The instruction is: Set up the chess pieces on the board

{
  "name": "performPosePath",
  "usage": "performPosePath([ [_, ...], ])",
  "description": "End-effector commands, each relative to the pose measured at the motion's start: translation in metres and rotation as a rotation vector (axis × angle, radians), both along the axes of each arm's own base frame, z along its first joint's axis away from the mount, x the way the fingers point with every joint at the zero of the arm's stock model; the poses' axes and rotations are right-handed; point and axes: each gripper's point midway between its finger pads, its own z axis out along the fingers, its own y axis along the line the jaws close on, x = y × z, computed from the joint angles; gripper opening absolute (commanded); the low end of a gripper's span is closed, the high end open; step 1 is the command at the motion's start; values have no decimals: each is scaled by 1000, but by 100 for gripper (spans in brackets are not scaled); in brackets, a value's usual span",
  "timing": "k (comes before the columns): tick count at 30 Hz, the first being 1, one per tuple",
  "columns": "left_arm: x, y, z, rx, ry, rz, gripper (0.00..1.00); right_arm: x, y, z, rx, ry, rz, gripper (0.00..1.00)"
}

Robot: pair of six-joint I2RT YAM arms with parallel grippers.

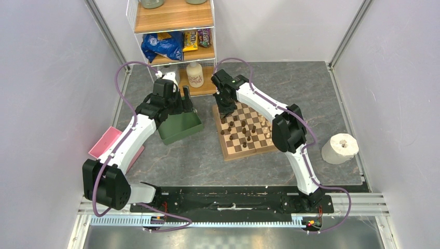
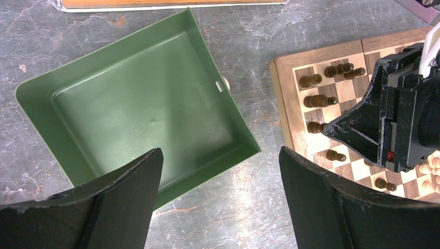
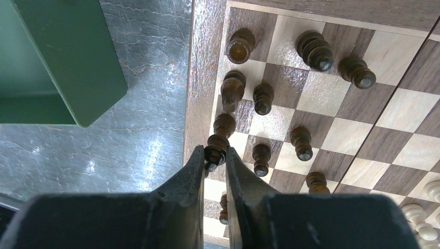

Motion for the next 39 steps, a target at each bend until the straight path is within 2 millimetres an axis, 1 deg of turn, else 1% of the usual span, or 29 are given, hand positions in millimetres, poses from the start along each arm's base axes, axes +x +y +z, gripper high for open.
performPosePath([
  [1,4,2,12,-19,-46,22,89,3,2,10,-3,-26,7,18],
  [10,4,0,11,-27,-40,15,89,-5,0,28,14,-46,14,12],
  [22,5,0,9,-27,-38,17,89,-15,-5,36,20,-47,9,9],
  [39,6,-2,7,-34,-32,13,89,-20,0,15,38,-6,4,11],
])
